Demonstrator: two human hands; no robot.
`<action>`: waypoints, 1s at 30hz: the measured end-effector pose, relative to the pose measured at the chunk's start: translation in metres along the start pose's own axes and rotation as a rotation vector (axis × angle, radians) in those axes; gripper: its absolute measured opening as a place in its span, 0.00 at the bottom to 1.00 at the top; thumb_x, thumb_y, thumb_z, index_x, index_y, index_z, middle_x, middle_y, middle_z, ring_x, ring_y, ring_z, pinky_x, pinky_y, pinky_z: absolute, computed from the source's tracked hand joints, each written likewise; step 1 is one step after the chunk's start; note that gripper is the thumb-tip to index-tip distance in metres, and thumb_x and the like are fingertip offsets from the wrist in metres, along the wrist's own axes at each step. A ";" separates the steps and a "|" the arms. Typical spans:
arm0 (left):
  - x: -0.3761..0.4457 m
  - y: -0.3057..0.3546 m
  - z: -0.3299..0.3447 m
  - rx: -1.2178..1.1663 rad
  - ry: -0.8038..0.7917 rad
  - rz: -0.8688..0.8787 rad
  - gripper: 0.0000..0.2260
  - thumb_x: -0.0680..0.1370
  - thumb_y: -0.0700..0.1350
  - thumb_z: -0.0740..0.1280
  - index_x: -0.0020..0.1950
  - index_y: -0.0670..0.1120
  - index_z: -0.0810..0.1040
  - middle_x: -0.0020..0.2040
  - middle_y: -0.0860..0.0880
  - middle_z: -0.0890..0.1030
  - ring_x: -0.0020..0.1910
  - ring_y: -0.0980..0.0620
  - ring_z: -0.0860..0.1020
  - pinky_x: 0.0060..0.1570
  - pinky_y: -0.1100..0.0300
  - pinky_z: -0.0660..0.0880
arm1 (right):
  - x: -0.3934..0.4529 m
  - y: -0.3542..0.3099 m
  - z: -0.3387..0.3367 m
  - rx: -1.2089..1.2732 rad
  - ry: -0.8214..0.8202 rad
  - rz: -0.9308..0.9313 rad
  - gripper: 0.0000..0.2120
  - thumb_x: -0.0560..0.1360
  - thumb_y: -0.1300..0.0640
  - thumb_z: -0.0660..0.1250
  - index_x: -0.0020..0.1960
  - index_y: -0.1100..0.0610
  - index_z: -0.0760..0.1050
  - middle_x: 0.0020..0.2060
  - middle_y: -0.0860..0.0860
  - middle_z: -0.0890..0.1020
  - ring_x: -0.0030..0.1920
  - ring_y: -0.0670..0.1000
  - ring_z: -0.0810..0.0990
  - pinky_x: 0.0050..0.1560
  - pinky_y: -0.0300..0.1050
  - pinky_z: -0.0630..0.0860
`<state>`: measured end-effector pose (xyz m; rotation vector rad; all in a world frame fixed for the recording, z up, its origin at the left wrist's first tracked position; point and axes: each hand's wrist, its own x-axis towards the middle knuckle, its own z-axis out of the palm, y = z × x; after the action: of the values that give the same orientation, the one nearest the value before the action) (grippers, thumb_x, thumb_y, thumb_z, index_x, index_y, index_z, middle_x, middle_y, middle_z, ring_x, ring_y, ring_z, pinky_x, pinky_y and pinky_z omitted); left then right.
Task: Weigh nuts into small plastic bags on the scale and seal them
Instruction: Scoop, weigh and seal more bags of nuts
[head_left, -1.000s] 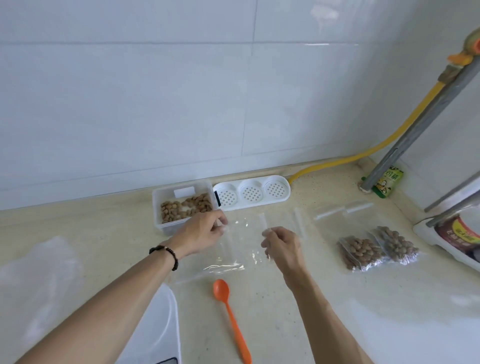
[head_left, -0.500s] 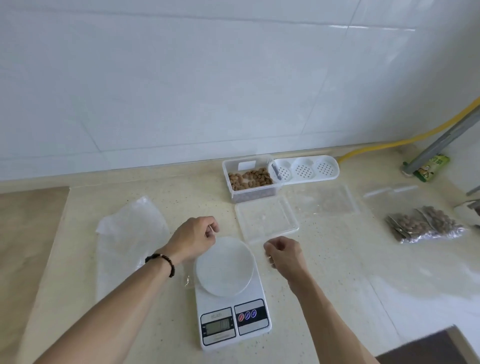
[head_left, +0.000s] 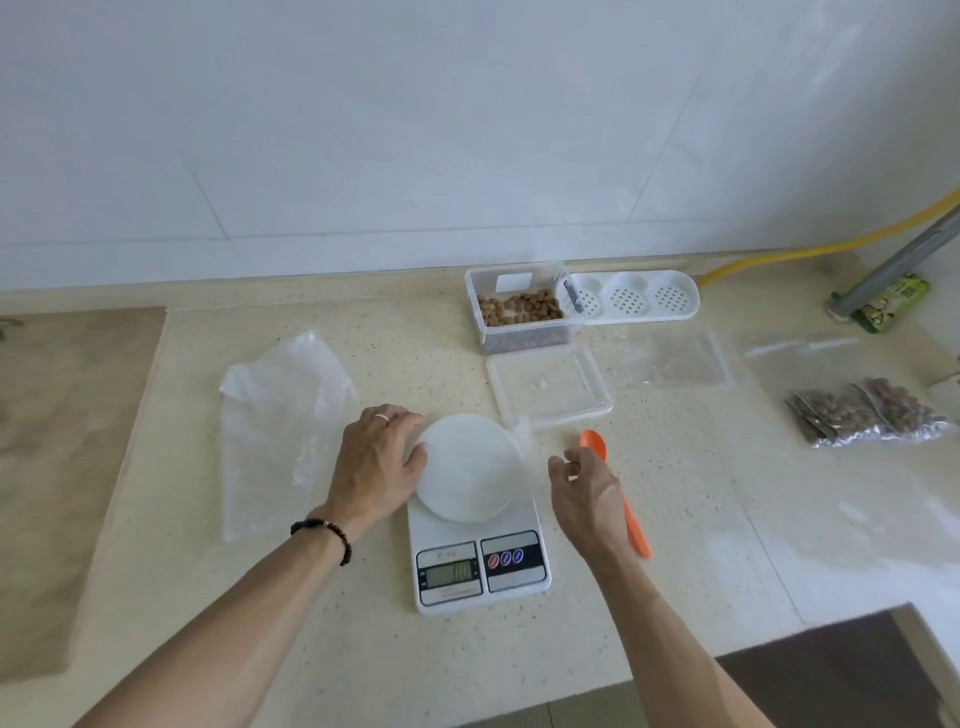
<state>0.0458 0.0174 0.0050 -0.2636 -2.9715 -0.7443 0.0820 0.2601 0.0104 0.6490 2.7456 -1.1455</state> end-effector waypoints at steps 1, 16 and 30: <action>-0.013 0.001 0.000 0.008 0.013 0.003 0.15 0.75 0.44 0.70 0.60 0.42 0.79 0.56 0.45 0.79 0.58 0.43 0.75 0.56 0.48 0.73 | -0.008 0.005 0.001 -0.018 0.034 -0.068 0.16 0.80 0.51 0.61 0.61 0.60 0.75 0.53 0.55 0.81 0.56 0.56 0.78 0.56 0.52 0.73; -0.160 0.014 0.049 0.128 -0.333 -0.071 0.45 0.76 0.66 0.60 0.78 0.45 0.37 0.80 0.47 0.41 0.79 0.49 0.42 0.77 0.51 0.43 | -0.113 0.082 0.027 -0.491 -0.119 -0.396 0.27 0.82 0.46 0.54 0.78 0.52 0.55 0.74 0.54 0.64 0.68 0.56 0.67 0.64 0.53 0.67; -0.159 0.018 0.053 0.066 -0.328 -0.114 0.47 0.76 0.64 0.63 0.78 0.46 0.35 0.79 0.48 0.39 0.78 0.49 0.38 0.76 0.48 0.39 | -0.107 0.073 0.033 -0.688 -0.178 -0.378 0.27 0.82 0.42 0.51 0.78 0.42 0.48 0.75 0.53 0.59 0.67 0.56 0.63 0.62 0.53 0.66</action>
<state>0.2044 0.0343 -0.0504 -0.2336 -3.3391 -0.6701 0.2070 0.2453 -0.0349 -0.0539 2.8835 -0.2091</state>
